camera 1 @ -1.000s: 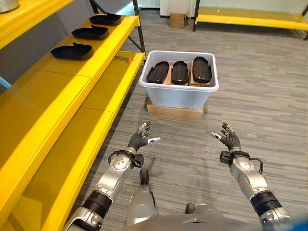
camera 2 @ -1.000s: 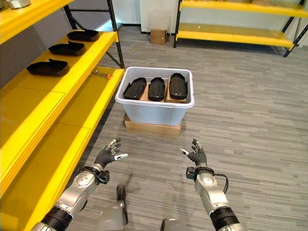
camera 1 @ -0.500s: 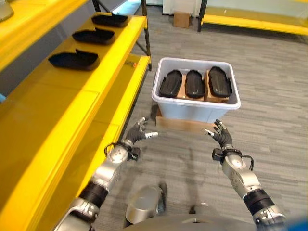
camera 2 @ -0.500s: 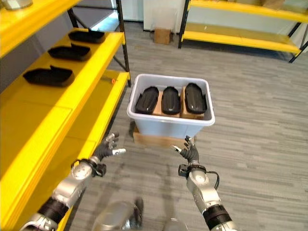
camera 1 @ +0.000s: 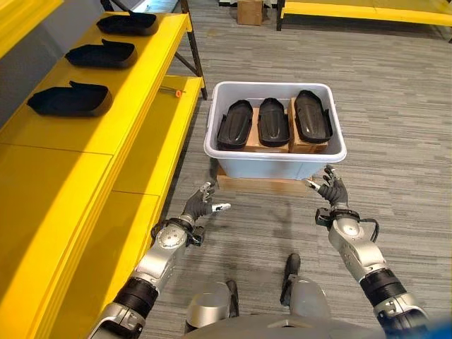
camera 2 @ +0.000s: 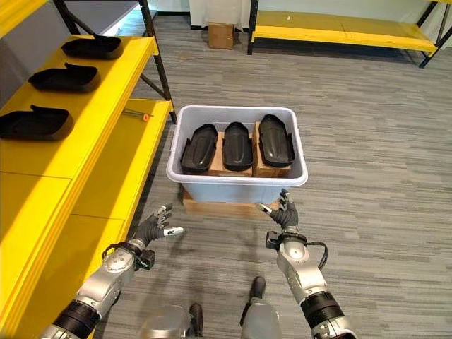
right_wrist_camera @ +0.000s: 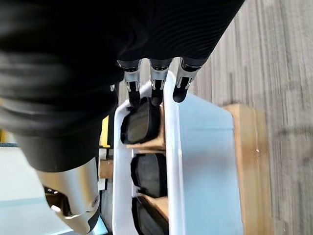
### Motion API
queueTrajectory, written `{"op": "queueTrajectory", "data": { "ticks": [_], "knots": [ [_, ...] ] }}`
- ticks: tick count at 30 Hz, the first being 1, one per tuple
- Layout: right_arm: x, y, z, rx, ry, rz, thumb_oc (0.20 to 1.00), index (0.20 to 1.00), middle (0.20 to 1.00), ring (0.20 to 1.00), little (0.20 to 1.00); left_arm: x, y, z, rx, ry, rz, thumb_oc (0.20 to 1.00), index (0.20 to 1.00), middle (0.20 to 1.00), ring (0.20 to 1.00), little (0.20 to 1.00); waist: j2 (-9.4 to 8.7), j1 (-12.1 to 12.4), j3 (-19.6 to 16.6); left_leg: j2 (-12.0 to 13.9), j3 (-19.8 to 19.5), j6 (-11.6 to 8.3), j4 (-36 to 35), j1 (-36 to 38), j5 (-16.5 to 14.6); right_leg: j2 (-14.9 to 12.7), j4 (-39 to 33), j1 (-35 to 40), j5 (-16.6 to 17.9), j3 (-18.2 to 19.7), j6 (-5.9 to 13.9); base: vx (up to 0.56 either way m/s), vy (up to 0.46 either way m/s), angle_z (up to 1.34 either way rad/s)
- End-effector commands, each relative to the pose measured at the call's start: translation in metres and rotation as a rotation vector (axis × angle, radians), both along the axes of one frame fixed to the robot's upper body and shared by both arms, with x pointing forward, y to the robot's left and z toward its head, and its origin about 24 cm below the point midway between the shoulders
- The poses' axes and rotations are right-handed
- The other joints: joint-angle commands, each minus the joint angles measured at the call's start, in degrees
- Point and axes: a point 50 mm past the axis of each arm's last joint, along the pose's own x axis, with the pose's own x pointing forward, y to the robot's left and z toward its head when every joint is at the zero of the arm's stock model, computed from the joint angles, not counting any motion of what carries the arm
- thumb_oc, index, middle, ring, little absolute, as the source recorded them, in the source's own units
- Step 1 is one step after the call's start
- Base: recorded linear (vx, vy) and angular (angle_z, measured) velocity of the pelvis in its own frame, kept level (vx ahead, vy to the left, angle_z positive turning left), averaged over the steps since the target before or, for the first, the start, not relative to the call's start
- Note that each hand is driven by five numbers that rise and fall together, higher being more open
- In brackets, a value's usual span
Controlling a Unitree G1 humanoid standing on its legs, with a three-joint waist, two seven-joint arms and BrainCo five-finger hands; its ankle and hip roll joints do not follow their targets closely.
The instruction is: Move parts from the plastic box to the shelf.
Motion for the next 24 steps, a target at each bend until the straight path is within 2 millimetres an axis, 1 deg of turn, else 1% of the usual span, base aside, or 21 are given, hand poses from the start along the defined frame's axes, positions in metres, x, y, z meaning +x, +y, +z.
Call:
{"op": "queueTrajectory", "data": {
  "ticks": [1,3,5,6,8,9,10,11,13,14,15,17,18,19,20,23,24],
  "knots": [
    [0.001,0.000,0.013,-0.026,-0.075,-0.009,1.000,1.000,1.000,1.000,1.000,0.001,-0.003,0.018,-0.006,-0.093,-0.030,1.000,1.000,1.000,1.000,1.000,-1.86,-0.4,-3.0,1.4,-0.6,2.15,1.6,-2.5,1.5,-3.2,1.6,-1.0,0.2,1.4,6.62,0.26,-0.066,0.00],
    [-0.003,0.000,0.012,-0.051,-0.076,-0.004,1.000,1.000,1.000,1.000,1.000,-0.003,-0.004,0.013,-0.001,-0.074,-0.039,1.000,1.000,1.000,1.000,1.000,-1.69,-1.1,-3.2,2.0,-0.6,1.82,0.4,-1.3,2.3,-2.4,2.6,-0.7,-0.8,1.4,6.10,0.20,-0.052,0.05],
    [-0.003,-0.001,0.013,-0.058,-0.080,-0.004,1.000,1.000,1.000,1.000,1.000,-0.004,-0.004,0.012,-0.001,-0.069,-0.039,1.000,1.000,1.000,1.000,1.000,-1.63,-1.4,-3.3,2.1,-0.6,1.73,0.1,-1.1,2.5,-2.2,3.0,-0.7,-1.1,1.5,5.95,0.17,-0.045,0.08],
    [-0.005,-0.003,0.014,-0.070,-0.094,-0.011,1.000,1.000,1.000,1.000,1.000,-0.006,-0.005,0.010,0.000,-0.061,-0.034,1.000,1.000,1.000,1.000,1.000,-1.48,-1.9,-3.4,2.4,-0.6,1.62,-0.1,-0.8,2.7,-1.7,4.0,-1.0,-1.9,1.7,5.61,0.22,-0.074,0.08],
    [-0.005,-0.007,0.018,-0.094,-0.132,-0.024,1.000,1.000,1.000,1.000,1.000,-0.007,-0.006,0.007,0.004,-0.057,-0.035,1.000,1.000,1.000,1.000,1.000,-1.30,-2.5,-3.5,2.8,-0.4,1.49,-0.1,-0.6,2.8,-1.2,5.5,-1.4,-2.9,1.7,5.09,0.26,-0.118,0.12],
    [-0.005,-0.010,0.025,-0.116,-0.175,-0.027,1.000,1.000,1.000,1.000,1.000,-0.007,-0.006,0.008,0.001,-0.074,-0.020,1.000,1.000,1.000,1.000,1.000,-1.06,-3.1,-3.6,3.2,-0.1,1.34,0.6,-0.7,2.6,-0.7,7.1,-1.7,-4.1,1.3,4.42,0.20,-0.118,0.16],
    [-0.005,-0.011,0.026,-0.118,-0.179,-0.026,1.000,1.000,1.000,1.000,1.000,-0.007,-0.005,0.008,0.000,-0.076,-0.017,1.000,1.000,1.000,1.000,1.000,-1.01,-3.1,-3.7,3.2,0.0,1.32,0.8,-0.7,2.4,-0.7,7.3,-1.8,-4.3,1.2,4.29,0.32,-0.246,0.21],
    [-0.004,-0.017,0.034,-0.150,-0.216,-0.005,1.000,1.000,1.000,1.000,1.000,-0.005,-0.002,0.014,-0.002,-0.113,0.017,1.000,1.000,1.000,1.000,1.000,-0.68,-3.7,-4.1,3.5,0.6,1.05,3.7,-0.9,0.7,-0.2,9.7,-2.2,-6.4,0.0,2.64,0.24,-0.205,0.12],
    [-0.005,-0.022,0.036,-0.162,-0.212,0.015,1.000,1.000,1.000,1.000,1.000,-0.004,0.001,0.017,0.009,-0.131,0.036,1.000,1.000,1.000,1.000,1.000,-0.57,-3.8,-4.7,3.3,0.6,0.74,7.0,-1.0,-0.9,0.4,10.1,-1.4,-7.8,-0.7,1.06,0.24,-0.203,0.06],
    [-0.005,-0.025,0.035,-0.168,-0.194,0.029,1.000,1.000,1.000,1.000,1.000,-0.003,0.004,0.017,0.005,-0.132,0.059,1.000,1.000,1.000,1.000,1.000,-0.40,-3.9,-5.5,3.2,0.9,0.21,8.6,-1.0,-0.1,0.9,9.5,-0.7,-8.5,-1.4,0.09,0.20,-0.214,0.03],
    [-0.005,-0.026,0.035,-0.174,-0.190,0.049,1.000,1.000,1.000,1.000,1.000,-0.002,0.007,0.018,0.002,-0.135,0.075,1.000,1.000,1.000,1.000,1.000,-0.30,-4.1,-5.9,4.9,2.6,-1.19,14.6,-2.7,3.2,1.8,8.0,0.8,-9.0,-2.6,-1.29,0.15,-0.191,0.07],
    [-0.006,-0.026,0.034,-0.179,-0.189,0.060,1.000,1.000,1.000,1.000,1.000,-0.001,0.008,0.018,-0.004,-0.139,0.085,1.000,1.000,1.000,1.000,1.000,-0.42,-4.1,-6.1,5.7,3.1,-1.68,18.6,-4.4,4.7,2.2,7.1,1.6,-9.3,-3.0,-1.98,0.08,-0.138,0.15],
    [-0.007,-0.026,0.032,-0.179,-0.187,0.062,1.000,1.000,1.000,1.000,1.000,0.000,0.011,0.018,-0.009,-0.138,0.093,1.000,1.000,1.000,1.000,1.000,-0.42,-4.0,-6.1,6.3,3.2,-2.09,22.8,-7.1,6.2,2.6,6.2,2.7,-9.7,-3.3,-2.69,0.09,-0.111,0.14],
    [-0.008,-0.026,0.031,-0.172,-0.182,0.058,1.000,1.000,1.000,1.000,1.000,0.000,0.012,0.017,-0.010,-0.137,0.096,1.000,1.000,1.000,1.000,1.000,-0.31,-4.0,-6.1,6.8,3.6,-2.27,23.7,-8.5,7.0,3.0,5.5,3.4,-9.8,-3.3,-2.96,0.14,-0.075,0.16],
    [-0.007,-0.026,0.029,-0.172,-0.172,0.058,1.000,1.000,1.000,1.000,1.000,0.001,0.013,0.016,-0.016,-0.133,0.106,1.000,1.000,1.000,1.000,1.000,0.22,-3.9,-5.8,6.7,4.3,-2.09,20.7,-9.6,7.8,3.7,4.8,4.4,-10.1,-2.5,-2.85,0.12,0.009,0.13],
    [-0.006,-0.024,0.028,-0.170,-0.164,0.066,1.000,1.000,1.000,1.000,1.000,0.000,0.014,0.013,-0.016,-0.124,0.107,1.000,1.000,1.000,1.000,1.000,0.91,-3.7,-5.4,6.2,5.4,-2.32,13.8,-9.5,9.2,4.2,4.2,5.6,-10.1,-1.7,-2.39,0.13,0.097,0.08],
    [-0.007,-0.021,0.025,-0.169,-0.154,0.074,1.000,1.000,1.000,1.000,1.000,-0.003,0.013,0.007,-0.013,-0.102,0.099,1.000,1.000,1.000,1.000,1.000,1.92,-3.4,-5.1,6.5,5.5,-3.77,3.8,-10.0,13.8,4.9,3.1,7.7,-10.3,-1.0,-2.01,0.27,0.231,-0.03]
  ]
}}
